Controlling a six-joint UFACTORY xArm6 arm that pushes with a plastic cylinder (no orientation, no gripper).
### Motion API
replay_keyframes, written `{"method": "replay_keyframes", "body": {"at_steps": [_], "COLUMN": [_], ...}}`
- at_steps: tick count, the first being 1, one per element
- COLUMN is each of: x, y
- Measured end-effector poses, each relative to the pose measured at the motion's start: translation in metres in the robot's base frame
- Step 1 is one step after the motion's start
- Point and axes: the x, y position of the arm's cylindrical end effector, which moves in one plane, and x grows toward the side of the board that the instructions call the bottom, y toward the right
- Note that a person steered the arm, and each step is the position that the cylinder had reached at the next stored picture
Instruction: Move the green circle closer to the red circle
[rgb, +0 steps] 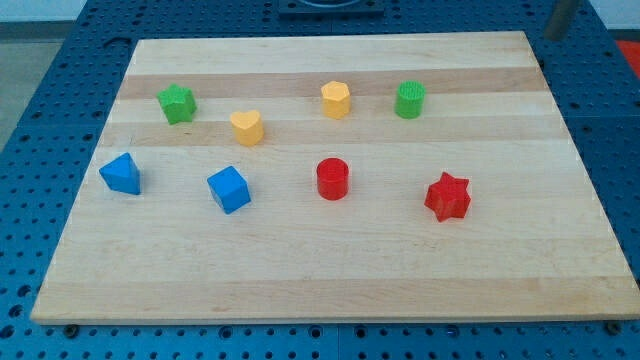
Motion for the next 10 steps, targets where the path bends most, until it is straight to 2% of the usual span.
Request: {"method": "replay_keyframes", "body": {"at_steps": [1,2,3,4,7,10], "x": [0.000,0.029,0.091,0.121,0.096,0.160], "y": [0.004,0.007,0.001,-0.039,-0.139,-0.250]}}
